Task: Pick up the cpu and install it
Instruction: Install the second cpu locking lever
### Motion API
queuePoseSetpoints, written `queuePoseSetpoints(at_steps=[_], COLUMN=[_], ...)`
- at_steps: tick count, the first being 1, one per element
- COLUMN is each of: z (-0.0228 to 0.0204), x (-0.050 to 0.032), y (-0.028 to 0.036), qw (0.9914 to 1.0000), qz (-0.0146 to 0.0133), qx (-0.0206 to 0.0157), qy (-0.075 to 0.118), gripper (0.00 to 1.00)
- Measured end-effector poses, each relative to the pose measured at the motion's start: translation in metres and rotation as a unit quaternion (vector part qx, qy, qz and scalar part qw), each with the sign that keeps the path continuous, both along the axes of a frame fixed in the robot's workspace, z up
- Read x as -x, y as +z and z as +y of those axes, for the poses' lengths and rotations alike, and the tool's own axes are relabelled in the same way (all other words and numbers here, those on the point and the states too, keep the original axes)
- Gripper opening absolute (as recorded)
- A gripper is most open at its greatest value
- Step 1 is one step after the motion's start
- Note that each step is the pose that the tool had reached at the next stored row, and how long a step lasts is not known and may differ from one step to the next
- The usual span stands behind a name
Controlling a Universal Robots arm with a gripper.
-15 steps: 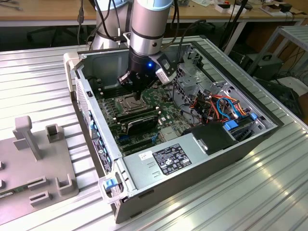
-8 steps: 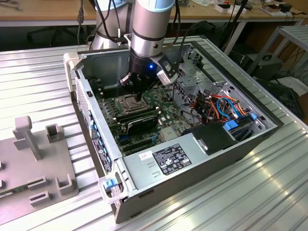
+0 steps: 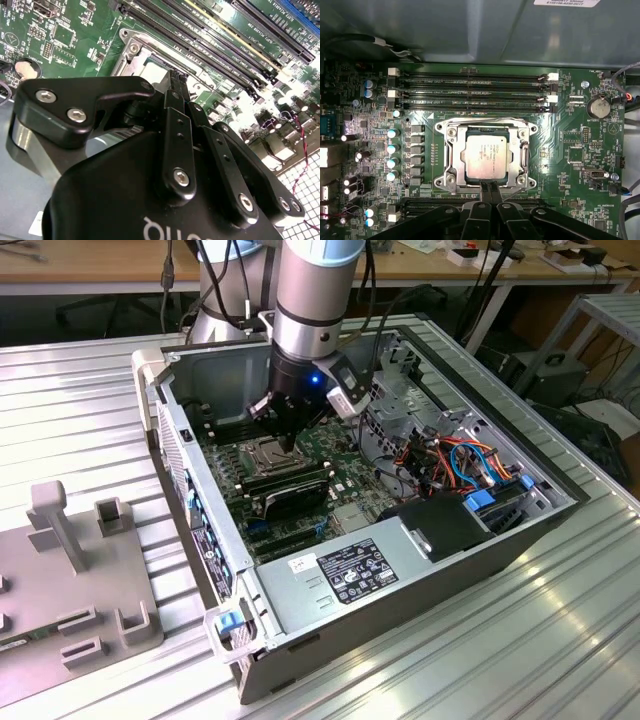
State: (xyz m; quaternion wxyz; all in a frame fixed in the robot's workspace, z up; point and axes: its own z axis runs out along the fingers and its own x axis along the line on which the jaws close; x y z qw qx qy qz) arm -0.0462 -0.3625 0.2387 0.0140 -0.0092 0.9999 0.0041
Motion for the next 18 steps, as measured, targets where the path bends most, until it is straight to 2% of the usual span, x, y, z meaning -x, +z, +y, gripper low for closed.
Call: queuePoseSetpoints(at_steps=[6,18], z=[0.0000,0.0000], x=[0.0000,0.0000], y=[0.0028,0.0136], qw=[1.00000,1.00000], qz=[0.0000,0.0000], qx=[0.0000,-0.0001], qy=[0.000,0.000], gripper=[0.11,0.11])
